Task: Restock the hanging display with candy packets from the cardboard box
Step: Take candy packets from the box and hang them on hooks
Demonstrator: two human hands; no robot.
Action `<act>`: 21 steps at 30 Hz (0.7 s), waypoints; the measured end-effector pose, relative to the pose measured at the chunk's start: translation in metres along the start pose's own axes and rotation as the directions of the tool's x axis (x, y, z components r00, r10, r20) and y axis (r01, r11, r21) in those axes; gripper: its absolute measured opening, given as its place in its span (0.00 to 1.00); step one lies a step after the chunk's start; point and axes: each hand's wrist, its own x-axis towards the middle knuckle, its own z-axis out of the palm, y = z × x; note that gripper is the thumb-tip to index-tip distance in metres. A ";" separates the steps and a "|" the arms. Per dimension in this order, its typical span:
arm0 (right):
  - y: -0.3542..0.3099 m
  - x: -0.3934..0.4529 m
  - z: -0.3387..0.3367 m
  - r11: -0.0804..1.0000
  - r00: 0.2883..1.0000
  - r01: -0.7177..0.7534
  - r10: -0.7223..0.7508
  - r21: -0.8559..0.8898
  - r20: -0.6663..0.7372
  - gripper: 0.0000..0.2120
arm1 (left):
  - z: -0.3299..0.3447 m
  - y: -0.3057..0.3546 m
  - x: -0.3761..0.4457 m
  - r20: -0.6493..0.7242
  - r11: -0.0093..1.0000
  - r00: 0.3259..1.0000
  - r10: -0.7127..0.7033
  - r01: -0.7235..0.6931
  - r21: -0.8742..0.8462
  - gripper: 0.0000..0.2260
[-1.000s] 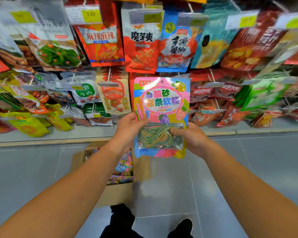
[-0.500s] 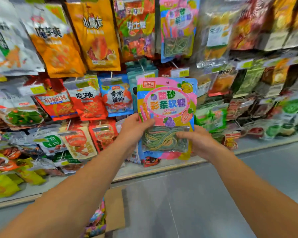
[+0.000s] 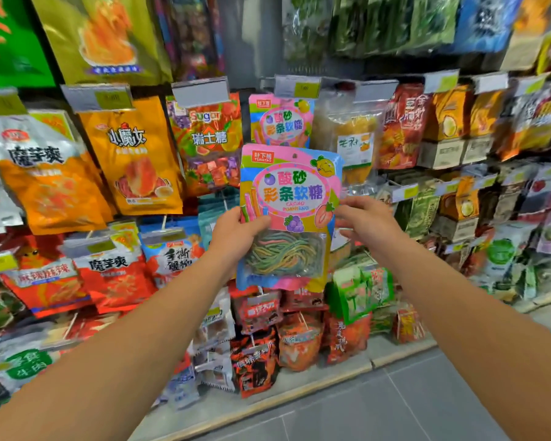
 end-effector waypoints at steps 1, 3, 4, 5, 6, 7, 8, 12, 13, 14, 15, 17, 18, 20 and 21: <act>-0.010 0.013 0.001 1.000 1.000 0.025 -0.025 -0.014 -0.012 0.06 | 0.000 0.005 0.011 0.003 1.000 1.000 0.013 -0.013 0.002 0.04; -0.026 0.034 0.003 0.997 0.997 0.068 -0.070 -0.044 -0.045 0.08 | -0.001 0.012 0.029 0.002 0.999 0.999 0.034 -0.034 0.001 0.05; -0.034 0.041 0.005 0.995 0.994 0.083 -0.087 -0.057 -0.065 0.08 | -0.002 0.014 0.037 -0.008 0.999 0.999 0.044 -0.044 0.002 0.06; -0.042 0.049 0.006 0.993 0.991 0.099 -0.104 -0.062 -0.080 0.08 | -0.004 0.018 0.043 -0.018 0.999 0.998 0.054 -0.054 0.006 0.06; -0.051 0.055 0.007 0.992 0.989 0.113 -0.117 -0.054 -0.086 0.08 | -0.005 0.020 0.049 -0.028 0.998 0.998 0.062 -0.061 0.011 0.06; -0.058 0.063 0.008 0.991 0.989 0.125 -0.127 -0.038 -0.081 0.07 | -0.006 0.022 0.057 -0.035 0.998 0.997 0.067 -0.067 0.017 0.06; -0.065 0.069 0.008 0.990 0.987 0.138 -0.139 -0.018 -0.075 0.05 | -0.007 0.025 0.063 -0.038 0.997 0.997 0.073 -0.072 0.021 0.06; -0.089 0.103 0.011 0.981 0.980 0.195 -0.195 -0.012 -0.048 0.06 | -0.010 0.031 0.086 -0.023 0.993 0.994 0.102 -0.101 0.065 0.07; -0.094 0.114 0.011 0.979 0.978 0.203 -0.204 -0.014 -0.034 0.05 | -0.010 0.034 0.092 -0.024 0.991 0.994 0.105 -0.103 0.080 0.07; -0.096 0.120 0.011 0.978 0.978 0.206 -0.206 -0.013 -0.030 0.04 | -0.011 0.034 0.095 -0.022 0.990 0.994 0.108 -0.106 0.098 0.06; -0.101 0.130 0.012 0.976 0.976 0.217 -0.217 -0.013 -0.023 0.04 | -0.011 0.037 0.100 -0.039 0.987 0.992 0.120 -0.115 0.114 0.05; -0.106 0.149 0.013 0.971 0.970 0.240 -0.240 -0.003 -0.025 0.07 | -0.008 0.040 0.108 -0.096 0.981 0.986 0.140 -0.124 0.151 0.03; -0.107 0.156 0.013 0.968 0.968 0.249 -0.249 -0.002 -0.035 0.10 | -0.008 0.041 0.111 -0.113 0.978 0.983 0.142 -0.122 0.168 0.03; -0.113 0.171 0.012 0.967 0.966 0.255 -0.256 -0.018 -0.040 0.17 | -0.004 0.043 0.117 -0.139 0.978 0.982 0.124 -0.097 0.183 0.05; -0.116 0.177 0.010 0.969 0.969 0.245 -0.246 -0.026 -0.030 0.22 | -0.003 0.043 0.119 -0.142 0.979 0.984 0.107 -0.079 0.190 0.06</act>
